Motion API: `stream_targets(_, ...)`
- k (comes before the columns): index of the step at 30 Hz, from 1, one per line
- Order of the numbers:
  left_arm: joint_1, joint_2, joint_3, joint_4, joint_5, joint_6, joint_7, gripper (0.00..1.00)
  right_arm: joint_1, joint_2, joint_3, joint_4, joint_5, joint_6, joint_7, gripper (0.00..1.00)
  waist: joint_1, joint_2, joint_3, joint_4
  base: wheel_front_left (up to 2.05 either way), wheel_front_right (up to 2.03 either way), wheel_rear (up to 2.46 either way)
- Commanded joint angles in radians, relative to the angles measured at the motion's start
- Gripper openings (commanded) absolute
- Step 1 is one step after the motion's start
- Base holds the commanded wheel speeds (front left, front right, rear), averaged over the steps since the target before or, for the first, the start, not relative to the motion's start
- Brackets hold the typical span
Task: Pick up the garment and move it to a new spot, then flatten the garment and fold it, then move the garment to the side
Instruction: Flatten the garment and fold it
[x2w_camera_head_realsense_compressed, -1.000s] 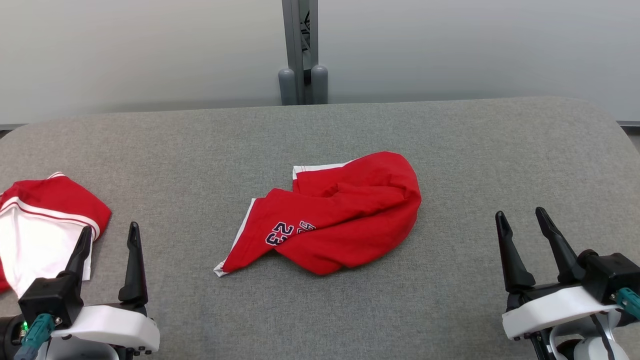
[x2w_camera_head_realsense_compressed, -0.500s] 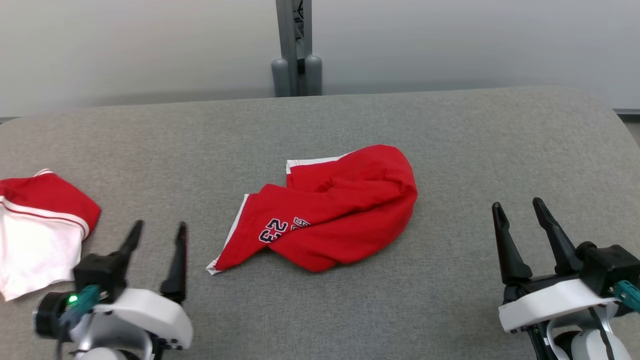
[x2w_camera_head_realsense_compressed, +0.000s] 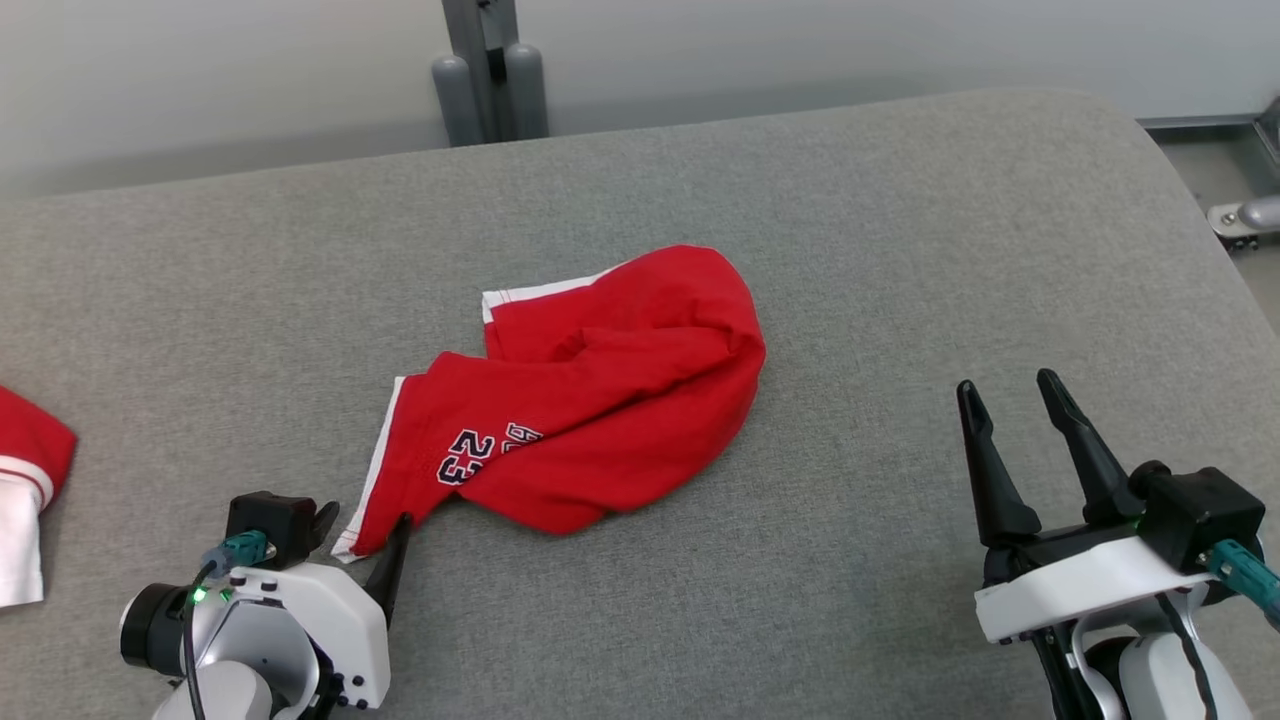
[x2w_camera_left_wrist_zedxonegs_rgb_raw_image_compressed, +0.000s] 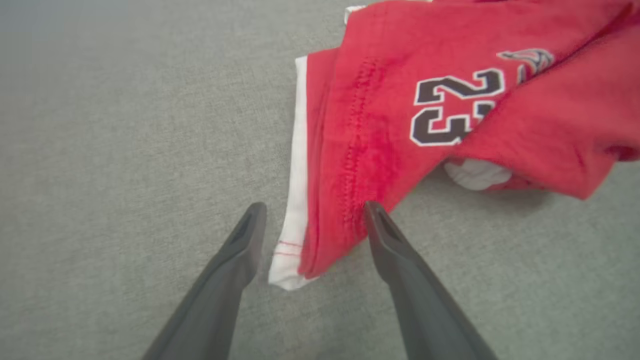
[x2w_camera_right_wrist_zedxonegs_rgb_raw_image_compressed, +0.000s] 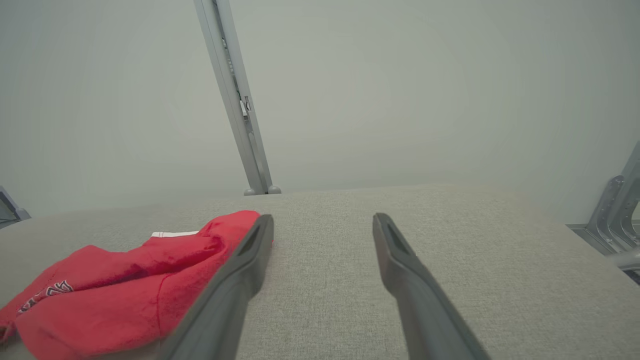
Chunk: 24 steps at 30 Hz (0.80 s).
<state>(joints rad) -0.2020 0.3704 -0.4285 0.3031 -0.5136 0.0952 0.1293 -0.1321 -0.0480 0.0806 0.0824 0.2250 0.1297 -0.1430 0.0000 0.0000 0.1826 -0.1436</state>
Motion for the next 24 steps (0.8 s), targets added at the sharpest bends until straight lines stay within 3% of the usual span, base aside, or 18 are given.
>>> stream_targets(1,-0.019,0.005,0.0,0.011,-0.006,-0.011,0.003,1.0,-0.007,-0.005,-0.002,0.003,0.005,0.002,-0.01,1.0,0.0,0.0,0.011,-0.01,0.0,0.0,0.0)
stream_targets(2,-0.029,0.003,-0.003,0.029,-0.012,-0.021,0.007,0.91,-0.009,-0.005,-0.004,0.007,0.007,0.002,-0.013,1.0,0.0,0.0,0.014,-0.013,0.0,0.0,0.0)
stream_targets(3,-0.04,0.001,-0.005,0.047,-0.012,-0.029,0.005,0.34,-0.013,-0.006,-0.007,0.01,0.009,0.002,-0.016,1.0,0.0,0.0,0.016,-0.015,0.0,0.0,0.0)
stream_targets(4,-0.049,0.002,-0.008,0.063,-0.011,-0.038,0.004,0.0,-0.016,-0.005,-0.009,0.012,0.01,0.002,-0.02,1.0,0.0,0.0,0.018,-0.016,0.0,0.0,0.0)
stream_targets(11,-0.106,0.02,-0.027,0.01,0.018,-0.061,-0.019,0.0,-0.017,-0.005,-0.035,0.023,0.012,0.002,-0.034,1.0,0.0,0.0,0.007,-0.008,0.0,0.0,0.0)
stream_targets(19,-0.141,0.083,-0.099,-0.368,0.142,-0.047,0.046,0.0,-0.001,-0.006,-0.061,0.037,0.022,0.002,-0.046,1.0,0.0,0.0,-0.047,0.018,0.0,0.0,0.0)
stream_targets(24,-0.183,0.065,-0.214,-0.598,0.192,-0.101,0.14,0.0,0.008,-0.005,-0.059,0.053,0.039,0.002,-0.054,1.0,0.0,0.0,-0.081,0.016,0.0,0.0,0.0)
